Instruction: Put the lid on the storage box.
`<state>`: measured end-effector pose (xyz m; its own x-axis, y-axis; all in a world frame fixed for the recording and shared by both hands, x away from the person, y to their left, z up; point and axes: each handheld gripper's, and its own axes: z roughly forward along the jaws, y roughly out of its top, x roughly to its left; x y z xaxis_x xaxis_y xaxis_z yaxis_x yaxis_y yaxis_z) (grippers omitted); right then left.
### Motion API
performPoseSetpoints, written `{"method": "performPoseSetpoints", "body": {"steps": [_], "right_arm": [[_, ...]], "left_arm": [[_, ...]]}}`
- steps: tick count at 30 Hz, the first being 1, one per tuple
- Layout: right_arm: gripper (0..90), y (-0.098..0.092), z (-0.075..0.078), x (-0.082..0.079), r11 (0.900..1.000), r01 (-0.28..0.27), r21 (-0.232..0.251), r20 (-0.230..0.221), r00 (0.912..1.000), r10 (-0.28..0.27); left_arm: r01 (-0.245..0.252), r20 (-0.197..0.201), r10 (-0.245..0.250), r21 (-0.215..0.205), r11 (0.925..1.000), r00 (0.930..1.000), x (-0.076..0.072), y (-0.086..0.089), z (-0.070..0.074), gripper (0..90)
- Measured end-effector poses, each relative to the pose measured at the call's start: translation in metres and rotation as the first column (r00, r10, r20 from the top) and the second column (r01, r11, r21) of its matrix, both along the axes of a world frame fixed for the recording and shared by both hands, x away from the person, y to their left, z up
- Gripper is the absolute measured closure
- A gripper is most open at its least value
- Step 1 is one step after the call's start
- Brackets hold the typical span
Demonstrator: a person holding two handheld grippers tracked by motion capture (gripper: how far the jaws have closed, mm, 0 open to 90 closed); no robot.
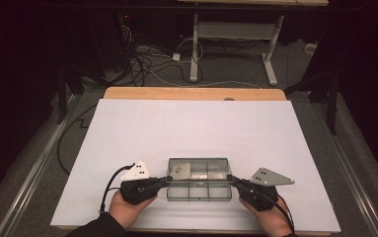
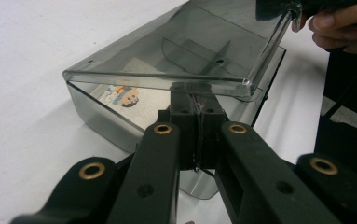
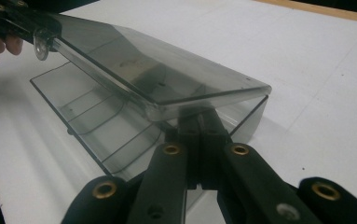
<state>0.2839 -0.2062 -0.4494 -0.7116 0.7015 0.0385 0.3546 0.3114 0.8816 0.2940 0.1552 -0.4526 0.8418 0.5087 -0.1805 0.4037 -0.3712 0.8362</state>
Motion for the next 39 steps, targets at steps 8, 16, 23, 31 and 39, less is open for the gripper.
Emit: {"method": "performPoseSetpoints", "body": {"steps": [8, 16, 23, 31, 39], "right_arm": [[90.0, -0.012, -0.006, -0.003, 0.999, 0.039, -0.033, -0.008, 0.9992, -0.040], [87.1, -0.031, -0.015, 0.001, 0.991, 0.103, -0.087, -0.020, 0.9943, -0.105], [56.5, -0.047, -0.021, 0.001, 0.984, 0.140, -0.106, -0.070, 0.9865, -0.148], [0.0, -0.055, -0.025, 0.002, 0.973, 0.213, -0.087, -0.103, 0.9697, -0.221], [0.0, -0.058, -0.023, 0.004, 0.967, 0.240, -0.079, -0.101, 0.9635, -0.248]], "left_arm": [[0.010, 0.009, -0.010, 0.034, 0.9994, 0.9999, -0.004, -0.002, -0.003, 86.3], [0.009, 0.031, -0.010, 0.051, 0.9987, 0.9995, -0.013, 0.003, -0.004, 86.3], [0.012, 0.031, -0.014, 0.056, 0.9984, 0.9994, -0.019, 0.006, -0.006, 86.3], [0.006, 0.017, -0.007, 0.061, 0.9981, 0.9998, -0.024, 0.011, -0.009, 86.3], [0.008, 0.014, -0.009, 0.074, 0.9972, 0.9999, -0.026, 0.010, -0.010, 86.3]]}}
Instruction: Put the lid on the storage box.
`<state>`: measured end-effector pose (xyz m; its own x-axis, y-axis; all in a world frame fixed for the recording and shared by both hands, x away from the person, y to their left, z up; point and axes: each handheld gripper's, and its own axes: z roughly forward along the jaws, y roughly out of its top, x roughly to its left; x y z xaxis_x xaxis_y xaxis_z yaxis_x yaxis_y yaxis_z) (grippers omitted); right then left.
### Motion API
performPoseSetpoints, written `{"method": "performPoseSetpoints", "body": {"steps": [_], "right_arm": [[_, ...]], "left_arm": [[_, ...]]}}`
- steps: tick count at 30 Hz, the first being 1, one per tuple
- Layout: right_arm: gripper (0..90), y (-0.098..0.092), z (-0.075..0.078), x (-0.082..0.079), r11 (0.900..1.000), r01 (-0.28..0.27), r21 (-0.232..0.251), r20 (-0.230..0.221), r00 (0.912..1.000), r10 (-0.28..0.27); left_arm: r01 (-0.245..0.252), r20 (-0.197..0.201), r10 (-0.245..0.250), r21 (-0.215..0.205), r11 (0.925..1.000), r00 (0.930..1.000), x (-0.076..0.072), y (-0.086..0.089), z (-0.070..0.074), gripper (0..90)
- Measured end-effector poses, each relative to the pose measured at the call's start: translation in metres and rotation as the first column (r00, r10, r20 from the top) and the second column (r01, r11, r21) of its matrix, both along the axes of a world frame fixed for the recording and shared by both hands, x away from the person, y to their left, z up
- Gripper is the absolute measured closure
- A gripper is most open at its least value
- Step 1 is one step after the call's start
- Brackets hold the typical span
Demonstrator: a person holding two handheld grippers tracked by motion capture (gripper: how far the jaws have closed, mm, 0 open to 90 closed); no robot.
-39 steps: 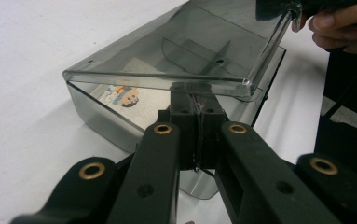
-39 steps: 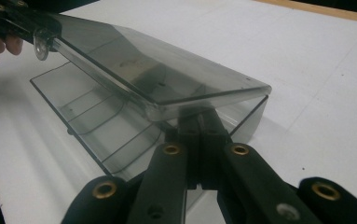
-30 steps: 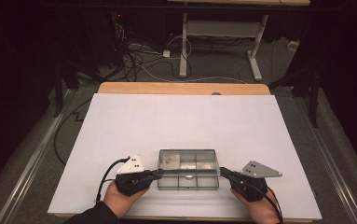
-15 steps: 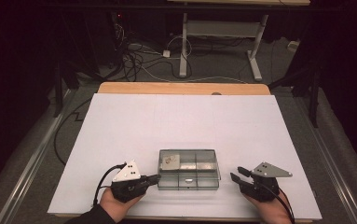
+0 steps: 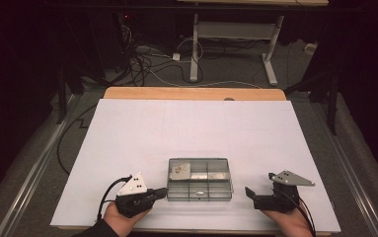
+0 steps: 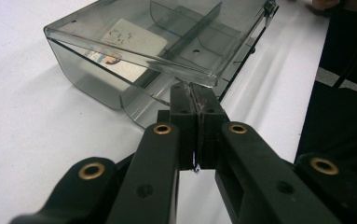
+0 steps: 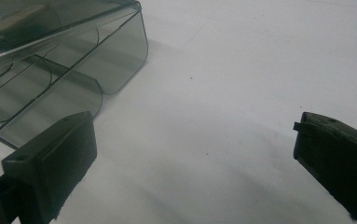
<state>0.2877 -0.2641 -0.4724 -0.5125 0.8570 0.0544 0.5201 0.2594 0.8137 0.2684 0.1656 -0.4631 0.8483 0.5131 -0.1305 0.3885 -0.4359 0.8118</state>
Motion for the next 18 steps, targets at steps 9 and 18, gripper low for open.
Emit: {"method": "performPoseSetpoints", "body": {"steps": [9, 18], "right_arm": [[0.0, -0.004, 0.002, 0.000, 1.000, 0.016, 0.012, 0.013, 0.9998, -0.016], [0.0, -0.003, 0.000, 0.001, 1.000, 0.011, 0.011, 0.021, 0.9997, -0.011]], "left_arm": [[-0.043, -0.039, 0.042, -0.011, 0.9990, 0.9983, 0.000, 0.004, -0.009, 86.1], [-0.134, -0.027, 0.136, 0.051, 0.9896, 0.9904, 0.027, 0.022, -0.020, 86.1]]}}
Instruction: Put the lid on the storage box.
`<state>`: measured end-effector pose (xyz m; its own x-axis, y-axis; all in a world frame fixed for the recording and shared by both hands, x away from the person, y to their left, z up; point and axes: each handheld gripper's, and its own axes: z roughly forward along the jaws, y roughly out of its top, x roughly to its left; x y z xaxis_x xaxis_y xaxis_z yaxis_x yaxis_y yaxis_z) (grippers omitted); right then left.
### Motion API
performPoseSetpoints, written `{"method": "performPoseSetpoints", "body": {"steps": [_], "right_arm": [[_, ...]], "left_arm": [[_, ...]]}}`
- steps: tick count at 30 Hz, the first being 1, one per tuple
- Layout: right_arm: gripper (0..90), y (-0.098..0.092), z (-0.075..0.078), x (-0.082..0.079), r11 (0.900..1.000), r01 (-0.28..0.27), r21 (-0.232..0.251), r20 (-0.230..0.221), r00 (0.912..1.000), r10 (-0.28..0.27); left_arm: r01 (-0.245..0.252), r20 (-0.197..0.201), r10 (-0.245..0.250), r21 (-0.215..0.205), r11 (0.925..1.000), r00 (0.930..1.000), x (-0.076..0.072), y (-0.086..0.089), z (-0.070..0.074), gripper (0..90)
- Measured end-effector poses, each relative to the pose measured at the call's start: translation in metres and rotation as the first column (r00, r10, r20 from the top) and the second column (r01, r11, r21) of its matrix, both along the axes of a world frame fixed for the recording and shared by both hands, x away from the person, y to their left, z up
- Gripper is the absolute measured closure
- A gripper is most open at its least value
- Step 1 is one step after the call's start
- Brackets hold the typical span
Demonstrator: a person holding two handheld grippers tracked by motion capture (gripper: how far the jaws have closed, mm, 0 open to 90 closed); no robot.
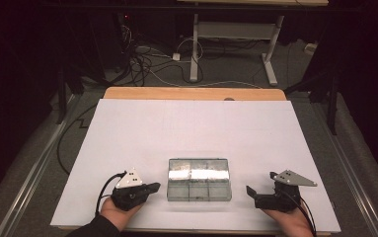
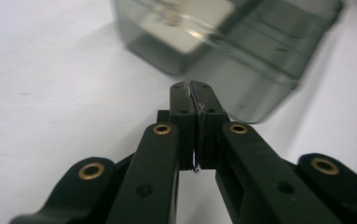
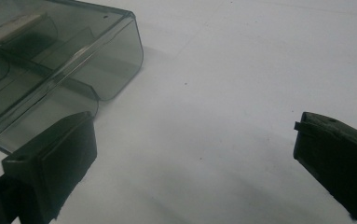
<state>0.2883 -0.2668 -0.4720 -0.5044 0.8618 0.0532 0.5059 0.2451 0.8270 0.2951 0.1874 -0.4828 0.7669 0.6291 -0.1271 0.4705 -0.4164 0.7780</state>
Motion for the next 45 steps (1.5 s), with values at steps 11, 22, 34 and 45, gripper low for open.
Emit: {"method": "performPoseSetpoints", "body": {"steps": [11, 22, 34, 45], "right_arm": [[0.0, 0.005, -0.002, -0.001, 1.000, -0.007, -0.008, 0.011, 0.9999, 0.007], [0.0, 0.008, -0.002, 0.000, 1.000, -0.007, -0.015, 0.023, 0.9997, 0.008], [0.0, 0.010, -0.002, 0.000, 1.000, -0.018, -0.009, 0.030, 0.9994, 0.019], [0.0, 0.014, -0.001, -0.001, 0.998, -0.057, -0.008, 0.040, 0.9976, 0.057]], "left_arm": [[-0.141, 0.041, 0.140, 0.039, 0.9892, 0.9894, 0.027, 0.040, 0.004, 86.0], [-0.114, 0.007, 0.113, 0.014, 0.9934, 0.9935, 0.028, 0.042, 0.000, 70.6], [-0.115, -0.017, 0.115, 0.008, 0.9934, 0.9932, 0.030, 0.037, -0.002, 19.3], [-0.066, 0.048, 0.069, -0.069, 0.9955, 0.9965, 0.023, 0.032, 0.005, 0.0]]}}
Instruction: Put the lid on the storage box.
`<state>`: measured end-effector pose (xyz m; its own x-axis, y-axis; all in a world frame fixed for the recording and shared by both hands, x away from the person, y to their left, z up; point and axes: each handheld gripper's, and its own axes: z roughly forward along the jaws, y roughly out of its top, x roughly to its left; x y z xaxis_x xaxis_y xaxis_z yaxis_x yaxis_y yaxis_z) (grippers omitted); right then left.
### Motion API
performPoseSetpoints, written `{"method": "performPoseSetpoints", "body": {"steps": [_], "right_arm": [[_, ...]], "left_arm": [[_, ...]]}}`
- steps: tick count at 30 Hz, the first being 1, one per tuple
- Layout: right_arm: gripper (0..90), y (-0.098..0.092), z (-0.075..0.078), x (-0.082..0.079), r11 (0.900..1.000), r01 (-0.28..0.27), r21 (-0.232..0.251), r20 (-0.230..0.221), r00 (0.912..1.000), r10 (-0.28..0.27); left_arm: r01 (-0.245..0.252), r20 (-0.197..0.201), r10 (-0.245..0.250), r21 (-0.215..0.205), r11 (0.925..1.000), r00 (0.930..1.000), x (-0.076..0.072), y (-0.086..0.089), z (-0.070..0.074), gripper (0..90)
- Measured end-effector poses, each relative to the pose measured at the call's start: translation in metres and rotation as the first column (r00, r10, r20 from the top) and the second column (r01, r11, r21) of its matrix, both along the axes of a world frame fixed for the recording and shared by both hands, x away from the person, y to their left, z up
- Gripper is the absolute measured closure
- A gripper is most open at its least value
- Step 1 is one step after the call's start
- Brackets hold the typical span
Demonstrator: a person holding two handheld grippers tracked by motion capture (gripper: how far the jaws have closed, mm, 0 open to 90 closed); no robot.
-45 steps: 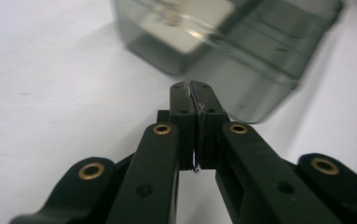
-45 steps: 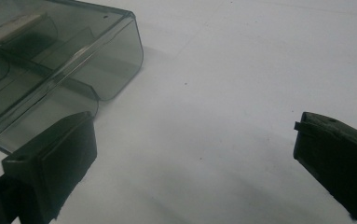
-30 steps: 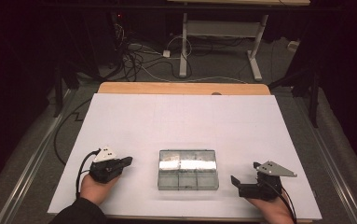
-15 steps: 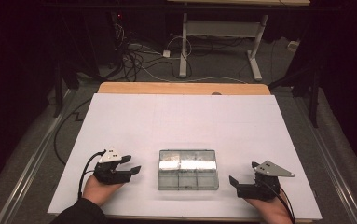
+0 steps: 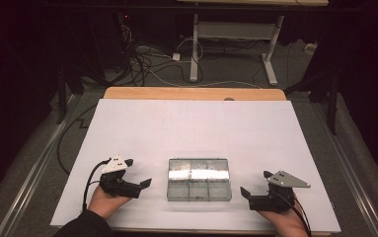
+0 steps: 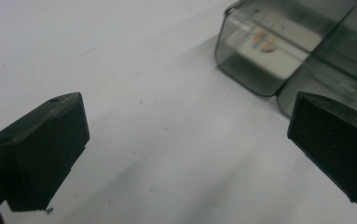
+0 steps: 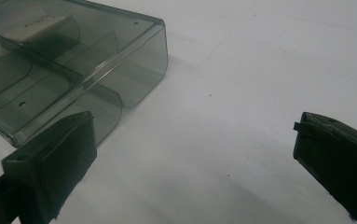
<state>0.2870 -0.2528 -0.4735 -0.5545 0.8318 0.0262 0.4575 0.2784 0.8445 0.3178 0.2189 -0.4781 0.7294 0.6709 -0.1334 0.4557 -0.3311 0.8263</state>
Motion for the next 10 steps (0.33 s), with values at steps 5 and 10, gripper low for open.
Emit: {"method": "performPoseSetpoints", "body": {"steps": [5, 10], "right_arm": [[0.0, -0.0020, 0.0027, -0.0021, 1.000, 0.014, 0.009, 0.023, 0.9996, -0.014], [0.0, -0.0014, 0.0003, 0.0000, 1.000, 0.012, 0.010, 0.016, 0.9998, -0.012]], "left_arm": [[0.004, 0.022, -0.004, -0.003, 1.0000, 0.9997, -0.0032, -0.0035, 0.0015, 0.0], [-0.011, 0.001, 0.011, -0.008, 0.9999, 0.9999, -0.0002, 0.0000, 0.0006, 0.0]]}}
